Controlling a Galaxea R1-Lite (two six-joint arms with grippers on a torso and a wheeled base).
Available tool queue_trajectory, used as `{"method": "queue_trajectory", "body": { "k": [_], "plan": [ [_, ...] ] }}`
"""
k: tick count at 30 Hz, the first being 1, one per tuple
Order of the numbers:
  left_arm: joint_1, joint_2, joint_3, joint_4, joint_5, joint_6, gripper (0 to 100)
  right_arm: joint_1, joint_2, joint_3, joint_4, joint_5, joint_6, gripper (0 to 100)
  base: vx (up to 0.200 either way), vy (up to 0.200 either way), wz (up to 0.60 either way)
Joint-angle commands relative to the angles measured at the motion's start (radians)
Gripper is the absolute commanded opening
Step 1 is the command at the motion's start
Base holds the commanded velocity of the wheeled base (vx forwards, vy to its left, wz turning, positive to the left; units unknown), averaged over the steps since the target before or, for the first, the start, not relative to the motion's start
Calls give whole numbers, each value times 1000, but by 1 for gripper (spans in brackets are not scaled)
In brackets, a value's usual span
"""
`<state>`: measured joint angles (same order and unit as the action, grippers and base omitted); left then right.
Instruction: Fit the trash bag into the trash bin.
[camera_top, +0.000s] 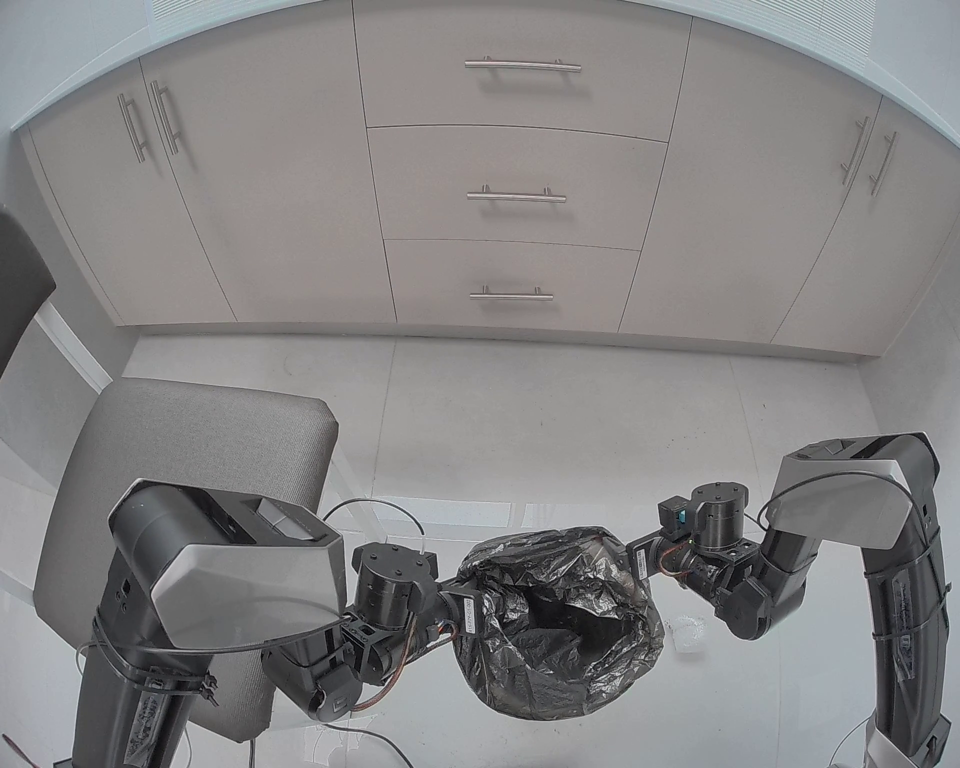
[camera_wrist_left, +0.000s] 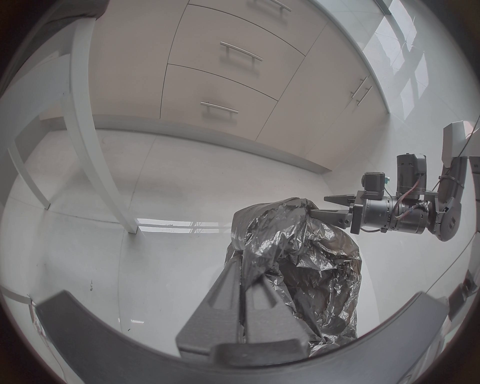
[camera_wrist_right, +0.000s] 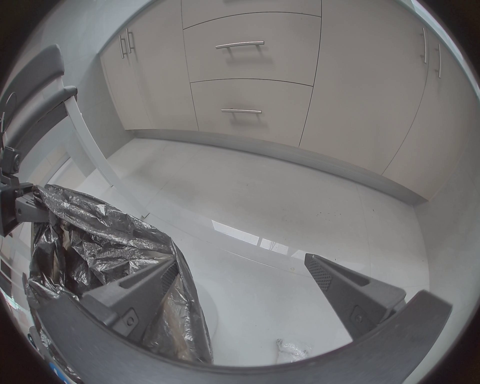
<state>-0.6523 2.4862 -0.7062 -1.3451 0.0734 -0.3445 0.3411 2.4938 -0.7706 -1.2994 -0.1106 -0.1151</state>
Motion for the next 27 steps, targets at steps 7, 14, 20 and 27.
{"method": "queue_trajectory", "body": {
  "k": [7, 14, 20, 27],
  "plan": [
    [0, 5, 1, 1, 0, -1, 100, 3, 3, -2, -6, 0, 0, 100, 0, 0, 0],
    [13, 5, -15, 12, -1, -13, 100, 3, 3, -6, -9, 0, 2, 100, 0, 0, 0],
    [59, -1, -136, 230, 89, -77, 100, 1, 10, -19, -11, -3, 8, 100, 0, 0, 0],
    [100, -52, -256, 491, 108, -232, 100, 3, 19, -38, -17, -14, 20, 100, 0, 0, 0]
  ]
}}
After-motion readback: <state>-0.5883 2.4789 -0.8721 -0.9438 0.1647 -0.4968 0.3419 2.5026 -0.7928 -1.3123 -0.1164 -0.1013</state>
